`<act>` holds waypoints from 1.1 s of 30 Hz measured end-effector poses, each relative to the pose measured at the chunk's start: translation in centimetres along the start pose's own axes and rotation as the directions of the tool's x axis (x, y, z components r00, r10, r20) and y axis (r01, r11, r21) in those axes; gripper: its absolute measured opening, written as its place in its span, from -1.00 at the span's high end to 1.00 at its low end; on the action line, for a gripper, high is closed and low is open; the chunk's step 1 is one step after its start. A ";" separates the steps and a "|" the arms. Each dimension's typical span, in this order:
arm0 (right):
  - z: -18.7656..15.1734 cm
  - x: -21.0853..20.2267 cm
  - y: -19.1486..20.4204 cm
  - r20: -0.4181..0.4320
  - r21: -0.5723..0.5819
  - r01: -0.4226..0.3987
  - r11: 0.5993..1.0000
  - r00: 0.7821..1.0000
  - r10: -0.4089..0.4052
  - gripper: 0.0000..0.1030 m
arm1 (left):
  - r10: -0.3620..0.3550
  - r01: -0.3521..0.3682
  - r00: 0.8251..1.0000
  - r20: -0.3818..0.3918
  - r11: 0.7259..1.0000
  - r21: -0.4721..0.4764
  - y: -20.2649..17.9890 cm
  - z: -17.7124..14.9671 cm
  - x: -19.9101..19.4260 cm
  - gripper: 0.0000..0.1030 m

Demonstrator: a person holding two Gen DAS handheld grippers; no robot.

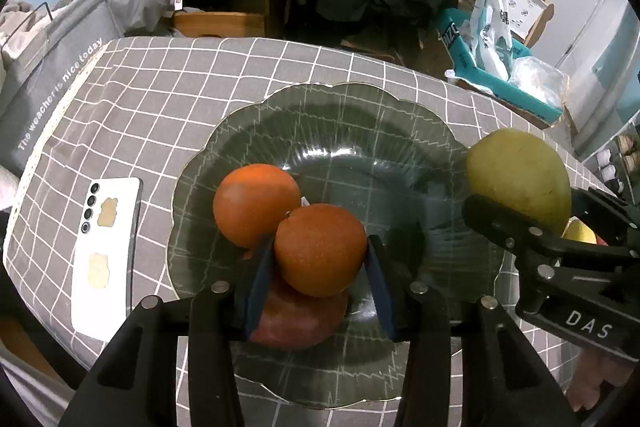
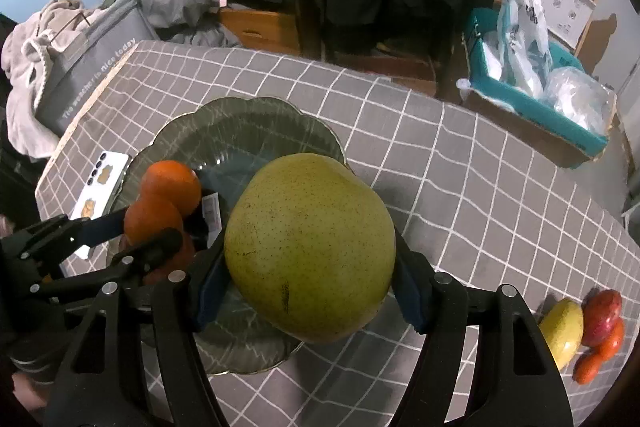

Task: Organize fruits
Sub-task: 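Release the orange into the bowl with the left gripper while the right gripper lowers the pear in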

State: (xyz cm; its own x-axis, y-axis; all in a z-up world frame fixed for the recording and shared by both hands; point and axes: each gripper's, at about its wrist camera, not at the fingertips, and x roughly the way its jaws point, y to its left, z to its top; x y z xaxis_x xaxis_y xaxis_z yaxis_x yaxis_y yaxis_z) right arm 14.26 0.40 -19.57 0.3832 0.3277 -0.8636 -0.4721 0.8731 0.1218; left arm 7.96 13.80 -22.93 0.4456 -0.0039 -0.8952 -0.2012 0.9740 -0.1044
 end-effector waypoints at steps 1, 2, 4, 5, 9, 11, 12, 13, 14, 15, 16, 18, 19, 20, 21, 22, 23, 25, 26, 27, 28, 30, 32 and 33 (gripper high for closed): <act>0.0 0.1 -0.1 -0.004 0.006 -0.006 1.000 1.000 0.006 -0.38 | 0.002 -0.002 1.000 -0.005 1.000 0.001 0.0 0.0 0.1 0.05; 0.0 0.2 -0.2 -0.007 0.010 -0.009 1.000 1.000 0.009 -0.38 | 0.004 -0.004 1.000 -0.009 1.000 0.002 0.0 0.0 0.1 0.01; -0.1 0.3 -0.3 -0.010 0.015 -0.011 1.000 1.000 0.011 -0.38 | 0.017 -0.017 1.000 -0.008 1.000 0.004 0.0 -0.1 0.1 -0.24; -0.1 0.4 -0.4 -0.012 0.018 -0.012 1.000 1.000 0.012 -0.38 | 0.027 -0.027 1.000 -0.008 1.000 0.005 0.0 -0.1 0.1 -0.28; -0.1 0.5 -0.6 -0.017 0.028 -0.018 0.999 1.000 0.019 -0.38 | 0.026 -0.026 1.000 -0.007 1.000 -0.013 0.5 0.0 -0.2 -0.34; -0.1 0.7 -0.6 -0.021 0.030 -0.021 0.999 1.000 0.022 -0.38 | 0.029 -0.029 1.000 0.000 0.999 -0.022 0.8 0.0 -0.6 -0.34; -0.1 0.8 -0.6 -0.023 0.030 -0.021 0.999 0.999 0.022 -0.38 | 0.031 -0.031 1.000 0.001 0.999 -0.024 1.0 0.0 -0.7 -0.34; -0.1 0.9 -0.6 -0.026 0.029 -0.020 0.999 0.999 0.021 -0.38 | 0.037 -0.037 0.999 0.004 0.999 -0.027 1.1 0.0 -0.9 -0.35; -0.1 1.0 -0.5 -0.030 0.027 -0.020 0.999 0.999 0.020 -0.38 | 0.046 -0.046 0.999 0.008 0.998 -0.030 1.4 0.0 -1.1 -0.35; -0.1 1.1 -0.4 -0.032 0.024 -0.019 1.000 0.999 0.020 -0.38 | 0.051 -0.050 0.999 0.012 0.998 -0.034 1.5 0.0 -1.2 -0.35; -0.1 1.1 -0.3 -0.035 0.021 -0.019 1.000 0.999 0.020 -0.38 | 0.054 -0.053 0.998 0.015 0.998 -0.039 1.7 0.0 -1.4 -0.36; -0.2 1.3 -0.1 -0.044 0.015 -0.020 1.000 0.999 0.021 -0.38 | 0.065 -0.064 0.998 0.019 0.997 -0.054 2.1 0.1 -1.6 -0.44; -0.3 1.4 0.0 -0.048 0.011 -0.021 1.000 0.999 0.021 -0.38 | 0.076 -0.074 0.997 0.023 0.995 -0.062 2.4 0.1 -1.8 -0.45; -0.3 1.5 0.2 -0.055 0.003 -0.021 1.000 0.998 0.021 -0.38 | 0.082 -0.080 0.996 0.026 0.995 -0.068 2.6 0.1 -2.0 -0.45; -0.3 1.6 0.3 -0.061 -0.004 -0.019 1.000 0.998 0.019 -0.38 | 0.082 -0.079 0.996 0.029 0.994 -0.078 2.9 0.1 -2.2 -0.45; -0.4 1.7 0.4 -0.066 -0.009 -0.017 1.000 0.998 0.017 -0.39 | 0.081 -0.078 0.996 0.032 0.993 -0.087 3.2 0.1 -2.4 -0.45; -0.5 1.9 0.6 -0.078 -0.015 -0.015 1.000 0.997 0.013 -0.39 | 0.081 -0.077 0.996 0.034 0.993 -0.093 3.4 0.1 -2.5 -0.45; -0.6 2.1 0.7 -0.090 -0.026 -0.011 1.000 0.996 0.009 -0.40 | 0.081 -0.077 0.996 0.038 0.992 -0.102 3.7 0.1 -2.8 -0.45; -0.6 2.1 1.0 -0.085 -0.038 -0.007 0.999 0.996 0.004 -0.40 | 0.082 -0.078 0.996 0.038 0.992 -0.102 3.7 0.1 -2.9 -0.45; -0.6 1.9 1.1 -0.079 -0.044 -0.006 0.999 0.997 0.002 -0.41 | 0.084 -0.079 0.996 0.039 0.991 -0.103 3.8 0.1 -2.9 -0.46; -0.5 1.8 1.2 -0.078 -0.045 -0.009 0.999 0.997 0.006 -0.41 | 0.084 -0.079 0.996 0.041 0.991 -0.104 3.8 0.0 -3.0 -0.45; -0.5 1.6 1.3 -0.069 -0.047 -0.013 0.999 0.998 0.010 -0.41 | 0.083 -0.078 0.996 0.045 0.992 -0.101 3.8 0.0 -3.2 -0.45; -0.3 0.9 1.3 -0.040 -0.047 -0.026 0.999 0.999 0.024 -0.44 | 0.087 -0.082 0.995 0.051 0.992 -0.096 3.7 0.0 -3.5 -0.45; -0.1 0.5 1.4 -0.028 -0.049 -0.017 0.999 0.999 0.016 -0.44 | 0.089 -0.084 0.995 0.053 0.992 -0.095 3.7 0.1 -3.6 -0.45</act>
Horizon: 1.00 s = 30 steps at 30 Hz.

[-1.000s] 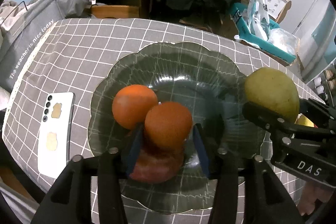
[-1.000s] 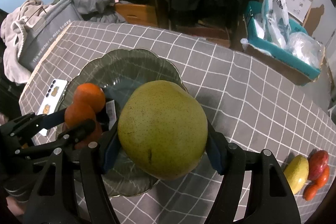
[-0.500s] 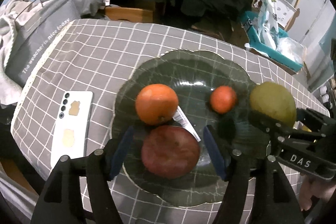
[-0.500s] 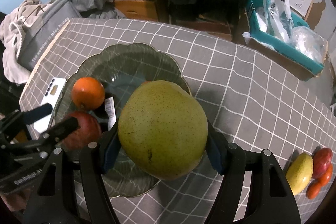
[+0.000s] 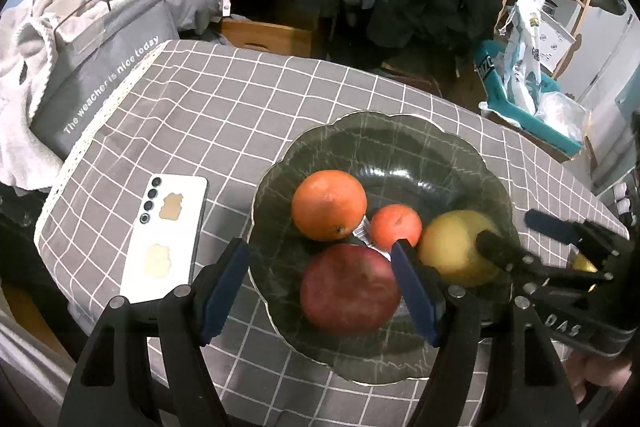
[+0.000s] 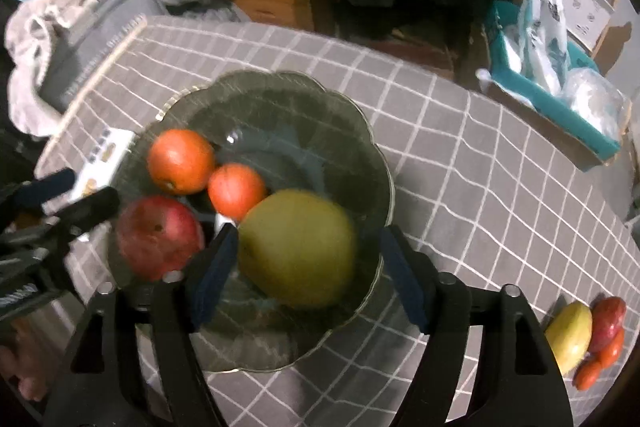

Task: Organize fruits
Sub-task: 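Release the orange into the bowl with the left gripper while the right gripper lowers the pear in, then lift both grippers out of the bowl and move back toward the remaining fruit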

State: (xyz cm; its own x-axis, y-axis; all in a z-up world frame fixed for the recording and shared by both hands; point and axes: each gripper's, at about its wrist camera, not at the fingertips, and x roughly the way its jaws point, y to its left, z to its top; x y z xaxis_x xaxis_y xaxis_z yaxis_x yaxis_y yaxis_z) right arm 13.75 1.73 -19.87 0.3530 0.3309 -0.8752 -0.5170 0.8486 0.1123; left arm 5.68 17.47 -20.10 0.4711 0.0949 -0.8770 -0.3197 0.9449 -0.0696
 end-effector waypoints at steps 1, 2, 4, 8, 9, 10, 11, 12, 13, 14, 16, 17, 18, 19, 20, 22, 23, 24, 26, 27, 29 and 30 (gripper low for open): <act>0.1 -0.2 0.0 0.006 -0.001 0.001 1.000 1.000 -0.001 -0.44 | 0.000 0.000 1.000 0.002 1.000 -0.001 0.0 0.0 -0.1 -0.45; 0.3 -0.6 0.0 0.017 0.000 -0.002 1.000 1.000 0.002 -0.44 | -0.002 0.003 1.000 0.006 1.000 -0.003 0.0 0.0 -0.3 -0.45; 0.5 -1.4 -0.2 0.036 0.010 0.001 1.000 0.999 -0.001 -0.44 | -0.006 0.006 1.000 0.012 1.000 -0.005 0.0 0.0 -0.6 -0.46; 0.7 -2.8 -0.5 0.073 0.024 0.024 0.999 0.997 -0.026 -0.44 | -0.014 0.014 1.000 0.025 1.000 -0.002 -0.1 0.1 -1.3 -0.46; 0.7 -3.4 -0.6 0.086 0.028 0.037 0.999 0.996 -0.039 -0.44 | -0.019 0.019 0.999 0.033 1.000 0.001 -0.3 0.2 -1.6 -0.45; 0.7 -3.7 -0.6 0.096 0.030 0.044 0.999 0.994 -0.047 -0.44 | -0.021 0.021 0.999 0.037 1.000 0.004 -0.5 0.2 -1.8 -0.45; 0.7 -4.5 -0.8 0.116 0.033 0.058 0.998 0.991 -0.062 -0.44 | -0.026 0.026 0.999 0.045 1.000 0.009 -0.8 0.2 -2.1 -0.45; 0.8 -5.2 -0.9 0.133 0.035 0.069 0.997 0.988 -0.073 -0.44 | -0.032 0.031 0.998 0.056 0.999 0.019 -1.2 0.3 -2.6 -0.46; 0.8 -5.8 -1.0 0.149 0.038 0.079 0.996 0.985 -0.084 -0.44 | -0.036 0.034 0.997 0.065 0.999 0.027 -1.5 0.4 -2.9 -0.45; 0.8 -6.4 -1.2 0.163 0.041 0.087 0.995 0.982 -0.093 -0.44 | -0.040 0.037 0.997 0.074 0.999 0.034 -1.9 0.5 -3.3 -0.45; 0.7 -7.8 -1.6 0.193 0.048 0.100 0.994 0.975 -0.107 -0.44 | -0.053 0.049 0.995 0.090 0.998 0.047 -2.6 0.7 -4.0 -0.46; 0.6 -8.8 -1.8 0.215 0.056 0.108 0.993 0.970 -0.117 -0.44 | -0.057 0.053 0.994 0.095 0.997 0.051 -2.8 0.7 -4.3 -0.48; 0.6 -9.3 -1.9 0.225 0.061 0.112 0.992 0.967 -0.123 -0.44 | -0.066 0.060 0.992 0.105 0.996 0.058 -3.2 0.8 -4.7 -0.54; 0.5 -10.2 -2.3 0.246 0.072 0.119 0.990 0.960 -0.133 -0.44 | -0.073 0.066 0.991 0.111 0.996 0.062 -3.4 0.8 -5.0 -0.58; 0.4 -10.9 -2.5 0.257 0.077 0.124 0.989 0.956 -0.139 -0.44 | -0.084 0.076 0.989 0.120 0.995 0.066 -3.7 0.9 -5.4 -0.58; 0.3 -12.1 -2.9 0.281 0.087 0.140 0.986 0.947 -0.159 -0.44 | -0.101 0.091 0.986 0.135 0.993 0.077 -4.4 1.0 -6.2 -0.59; 0.1 -12.8 -3.1 0.294 0.091 0.152 0.984 0.940 -0.173 -0.44 | -0.107 0.097 0.984 0.141 0.992 0.082 -4.7 1.0 -6.5 -0.59; 0.0 -13.4 -3.2 0.304 0.094 0.161 0.982 0.935 -0.183 -0.44 | -0.117 0.105 0.982 0.148 0.991 0.087 -5.0 1.1 -6.9 -0.59; -0.4 -14.7 -3.7 0.325 0.104 0.186 0.977 0.922 -0.210 -0.45 | -0.131 0.116 0.978 0.163 0.989 0.096 -5.5 1.1 -7.7 -0.67; -0.6 -15.3 -3.9 0.334 0.108 0.195 0.975 0.917 -0.220 -0.45 | -0.137 0.121 0.976 0.170 0.988 0.099 -5.8 1.1 -8.0 -0.69; -1.0 -16.3 -4.3 0.349 0.118 0.208 0.971 0.907 -0.237 -0.47 | -0.151 0.133 0.972 0.180 0.985 0.106 -6.2 1.2 -8.5 -0.69; -1.2 -16.9 -4.5 0.358 0.126 0.216 0.968 0.900 -0.247 -0.50 | -0.159 0.140 0.970 0.184 0.984 0.111 -6.5 1.2 -8.8 -0.69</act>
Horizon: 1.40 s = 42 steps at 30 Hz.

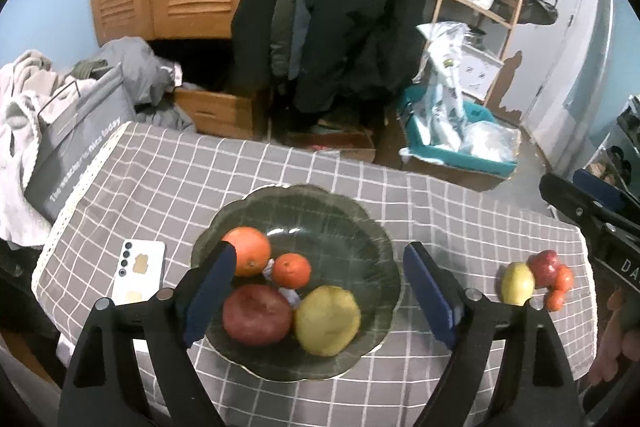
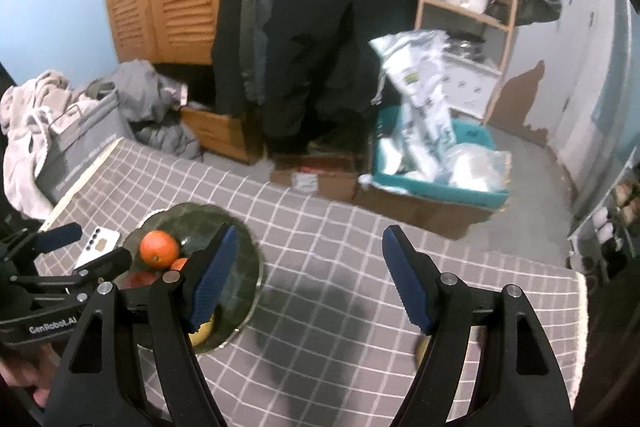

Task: Organize fruits
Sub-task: 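Lift both grippers out of the bowl and move back toward the remaining fruit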

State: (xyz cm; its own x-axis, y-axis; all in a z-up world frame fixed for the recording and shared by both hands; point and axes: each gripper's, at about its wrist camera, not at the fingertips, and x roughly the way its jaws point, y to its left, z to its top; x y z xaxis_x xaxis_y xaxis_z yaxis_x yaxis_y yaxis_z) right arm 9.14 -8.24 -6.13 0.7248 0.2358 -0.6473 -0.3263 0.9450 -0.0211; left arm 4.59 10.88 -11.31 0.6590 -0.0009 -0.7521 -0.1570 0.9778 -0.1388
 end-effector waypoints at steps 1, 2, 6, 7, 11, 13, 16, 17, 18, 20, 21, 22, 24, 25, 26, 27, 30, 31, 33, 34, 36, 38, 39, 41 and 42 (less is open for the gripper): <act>0.0 -0.4 -0.3 0.008 0.003 0.007 1.000 1.000 -0.008 -0.52 | -0.008 0.008 1.000 0.005 1.000 0.004 -0.4 0.1 -0.2 -0.69; 0.0 -0.9 -0.6 0.018 0.007 0.016 1.000 1.000 -0.017 -0.54 | -0.012 0.012 1.000 0.009 1.000 0.007 -0.6 0.2 -0.4 -0.69; -0.3 -2.7 -1.8 0.050 0.016 0.053 0.998 0.997 -0.054 -0.55 | -0.032 0.031 0.999 0.026 0.999 0.034 -2.1 0.4 -1.1 -0.77; -0.4 -3.1 -2.2 0.057 0.019 0.061 0.998 0.996 -0.062 -0.56 | -0.035 0.034 0.999 0.031 0.999 0.042 -2.5 0.4 -1.3 -0.80; -0.7 -4.8 -3.6 0.087 0.038 0.097 0.995 0.991 -0.100 -0.62 | -0.056 0.052 0.997 0.056 0.996 0.071 -4.0 0.5 -2.1 -0.84; -1.0 -5.6 -4.4 0.101 0.048 0.115 0.992 0.988 -0.119 -0.64 | -0.065 0.059 0.995 0.069 0.995 0.086 -4.7 0.6 -2.6 -0.95; -1.4 -6.4 -5.5 0.111 0.063 0.139 0.988 0.983 -0.146 -0.65 | -0.077 0.067 0.992 0.095 0.992 0.107 -5.7 0.7 -3.3 -0.97; -1.5 -6.7 -5.8 0.114 0.069 0.145 0.987 0.982 -0.152 -0.66 | -0.082 0.071 0.992 0.100 0.991 0.112 -6.0 0.8 -3.5 -0.97; -1.6 -7.0 -6.2 0.117 0.076 0.150 0.986 0.981 -0.158 -0.66 | -0.085 0.073 0.991 0.106 0.990 0.117 -6.3 0.9 -3.7 -0.97; -1.9 -7.8 -7.1 0.124 0.094 0.165 0.982 0.977 -0.176 -0.66 | -0.091 0.077 0.990 0.112 0.990 0.122 -6.8 0.9 -4.0 -0.98; -1.9 -8.1 -7.4 0.127 0.100 0.172 0.980 0.975 -0.184 -0.67 | -0.094 0.079 0.989 0.115 0.989 0.126 -7.1 1.0 -4.1 -0.98; -2.1 -8.5 -7.8 0.131 0.106 0.178 0.978 0.973 -0.191 -0.67 | -0.096 0.080 0.988 0.118 0.988 0.129 -7.4 1.0 -4.2 -0.98; -2.3 -9.2 -8.5 0.140 0.118 0.193 0.974 0.968 -0.209 -0.67 | -0.104 0.086 0.987 0.124 0.987 0.136 -7.9 1.1 -4.4 -0.98; -2.4 -9.4 -8.6 0.142 0.121 0.198 0.973 0.966 -0.214 -0.67 | -0.106 0.088 0.986 0.127 0.986 0.138 -8.1 1.1 -4.5 -0.98; -2.5 -9.7 -9.0 0.147 0.126 0.205 0.971 0.964 -0.223 -0.67 | -0.109 0.090 0.986 0.129 0.986 0.142 -8.3 1.1 -4.6 -0.98; -2.7 -10.0 -9.3 0.149 0.131 0.214 0.968 0.961 -0.232 -0.67 | -0.114 0.094 0.985 0.130 0.985 0.148 -8.6 1.2 -4.6 -0.98; -3.1 -10.6 -10.4 0.148 0.151 0.223 0.963 0.958 -0.245 -0.67 | -0.125 0.104 0.984 0.129 0.982 0.160 -9.4 1.2 -4.7 -0.98; -3.3 -10.7 -10.8 0.148 0.159 0.228 0.961 0.957 -0.251 -0.67 | -0.128 0.107 0.983 0.128 0.981 0.164 -9.7 1.2 -4.7 -0.98; -3.7 -10.7 -11.6 0.139 0.173 0.241 0.955 0.954 -0.266 -0.67 | -0.136 0.112 0.983 0.125 0.978 0.179 -10.5 1.2 -4.6 -0.98; -3.9 -10.6 -12.0 0.131 0.180 0.246 0.952 0.954 -0.271 -0.67 | -0.138 0.114 0.983 0.123 0.976 0.184 -10.7 1.1 -4.5 -0.98; -4.4 -10.5 -12.8 0.115 0.198 0.256 0.946 0.953 -0.282 -0.67 | -0.146 0.120 0.982 0.120 0.973 0.197 -11.4 1.1 -4.5 -0.98; -4.9 -10.7 -13.5 0.109 0.210 0.266 0.941 0.950 -0.293 -0.67 | -0.154 0.127 0.981 0.118 0.970 0.208 -12.1 1.1 -4.5 -0.98; -5.1 -10.8 -13.9 0.104 0.216 0.275 0.937 0.948 -0.302 -0.67 | -0.158 0.130 0.981 0.117 0.968 0.215 -12.5 1.1 -4.4 -0.98; -5.5 -11.1 -14.6 0.102 0.227 0.282 0.932 0.945 -0.310 -0.67 | -0.163 0.134 0.980 0.115 0.965 0.227 -13.2 1.1 -4.4 -0.98; -5.7 -11.3 -15.0 0.099 0.234 0.287 0.929 0.943 -0.317 -0.67 | -0.167 0.137 0.980 0.112 0.962 0.235 -13.6 1.0 -4.3 -0.98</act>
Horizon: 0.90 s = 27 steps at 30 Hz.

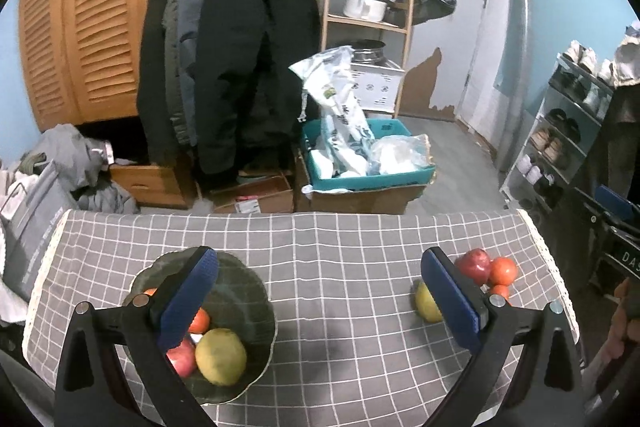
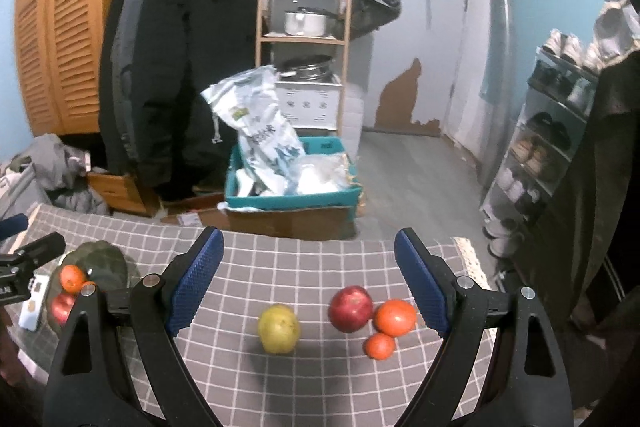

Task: Organize fruits
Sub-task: 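Lift both grippers out of the bowl and move back toward the remaining fruit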

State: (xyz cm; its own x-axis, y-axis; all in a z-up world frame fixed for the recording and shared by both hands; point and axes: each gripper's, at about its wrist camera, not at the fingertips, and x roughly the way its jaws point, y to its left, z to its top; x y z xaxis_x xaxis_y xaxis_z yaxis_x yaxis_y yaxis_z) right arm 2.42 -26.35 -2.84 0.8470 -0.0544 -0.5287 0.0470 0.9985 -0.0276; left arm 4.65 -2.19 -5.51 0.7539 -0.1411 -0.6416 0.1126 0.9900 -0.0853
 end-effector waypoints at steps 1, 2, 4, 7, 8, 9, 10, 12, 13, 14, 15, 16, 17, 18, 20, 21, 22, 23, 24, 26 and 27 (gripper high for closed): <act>-0.1 0.0 -0.3 -0.001 0.003 0.004 1.000 1.000 -0.004 -0.67 | -0.003 0.003 1.000 -0.001 1.000 0.004 -0.2 0.0 0.0 -0.98; -0.2 -0.1 -0.7 -0.002 0.007 0.013 1.000 1.000 -0.013 -0.67 | -0.005 0.005 1.000 -0.003 1.000 0.010 -0.5 0.0 0.1 -0.98; -0.3 -0.1 -1.4 -0.003 0.013 0.023 1.000 1.000 -0.023 -0.67 | -0.013 0.013 1.000 -0.007 1.000 0.020 -1.2 0.0 0.3 -0.98; -0.6 0.0 -2.6 -0.008 0.028 0.036 0.999 0.999 -0.036 -0.67 | -0.021 0.022 1.000 -0.018 0.999 0.037 -2.3 0.1 0.8 -0.98; -0.7 0.1 -3.1 -0.011 0.035 0.041 0.999 0.999 -0.041 -0.67 | -0.024 0.025 1.000 -0.020 0.999 0.040 -2.5 0.0 0.8 -0.98; -0.8 0.2 -3.5 -0.015 0.040 0.046 0.998 0.999 -0.046 -0.67 | -0.028 0.029 0.999 -0.025 0.999 0.045 -2.9 0.0 1.0 -0.98; -0.8 0.3 -3.7 -0.018 0.042 0.049 0.998 0.999 -0.048 -0.67 | -0.030 0.031 0.999 -0.031 0.998 0.049 -3.3 0.0 1.2 -0.98; -1.1 0.6 -4.4 -0.029 0.048 0.059 0.997 0.998 -0.057 -0.67 | -0.034 0.036 0.999 -0.040 0.998 0.056 -3.9 -0.1 1.6 -0.98; -1.4 0.9 -4.7 -0.039 0.050 0.063 0.997 0.997 -0.062 -0.67 | -0.036 0.039 0.998 -0.043 0.997 0.061 -4.1 -0.2 1.8 -0.98; -1.6 1.1 -4.9 -0.049 0.051 0.067 0.996 0.997 -0.064 -0.67 | -0.037 0.040 0.998 -0.046 0.997 0.065 -4.4 -0.2 1.9 -0.98; -1.9 1.6 -5.2 -0.068 0.055 0.071 0.996 0.995 -0.067 -0.67 | -0.039 0.043 0.998 -0.051 0.997 0.071 -4.7 -0.3 2.2 -0.98; -2.1 1.8 -5.3 -0.078 0.059 0.072 0.996 0.995 -0.068 -0.67 | -0.039 0.044 0.998 -0.057 0.996 0.077 -5.0 -0.4 2.4 -0.98; -2.4 2.3 -5.6 -0.094 0.066 0.074 0.995 0.993 -0.067 -0.67 | -0.036 0.042 0.997 -0.066 0.996 0.084 -5.3 -0.5 2.8 -0.98; -2.7 2.8 -5.9 -0.108 0.072 0.074 0.995 0.992 -0.066 -0.67 | -0.035 0.041 0.997 -0.071 0.995 0.088 -5.5 -0.6 3.0 -0.98; -3.3 3.5 -6.3 -0.131 0.075 0.081 0.994 0.989 -0.071 -0.67 | -0.032 0.041 0.996 -0.086 0.994 0.097 -6.0 -0.8 3.7 -0.98; -3.6 3.8 -6.5 -0.141 0.075 0.086 0.993 0.987 -0.075 -0.67 | -0.028 0.038 0.995 -0.097 0.994 0.102 -6.2 -1.0 4.1 -0.98; -4.0 4.3 -6.8 -0.156 0.074 0.091 0.993 0.985 -0.078 -0.67 | -0.027 0.037 0.994 -0.103 0.994 0.106 -6.5 -1.1 4.5 -0.98; -4.3 4.7 -6.9 -0.167 0.075 0.093 0.993 0.983 -0.080 -0.67 | -0.025 0.037 0.994 -0.108 0.993 0.108 -6.7 -1.2 4.8 -0.98; -4.6 5.2 -7.2 -0.181 0.077 0.097 0.992 0.980 -0.082 -0.67 | -0.023 0.036 0.993 -0.117 0.993 0.110 -6.9 -1.4 5.2 -0.98; -5.1 5.8 -7.6 -0.200 0.080 0.097 0.992 0.977 -0.080 -0.67 | -0.020 0.035 0.991 -0.134 0.993 0.114 -7.3 -1.7 5.9 -0.98; -5.3 6.1 -7.8 -0.209 0.080 0.097 0.992 0.975 -0.078 -0.67 | -0.019 0.036 0.990 -0.143 0.993 0.116 -7.5 -1.8 6.4 -0.98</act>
State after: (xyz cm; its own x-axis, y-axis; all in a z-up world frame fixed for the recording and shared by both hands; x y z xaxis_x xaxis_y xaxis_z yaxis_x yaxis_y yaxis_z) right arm 4.40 -34.44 -10.36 0.7110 -0.1311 -0.6909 0.1715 0.9851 -0.0105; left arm 7.46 -10.51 -10.37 0.6515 -0.1570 -0.7422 0.2135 0.9768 -0.0193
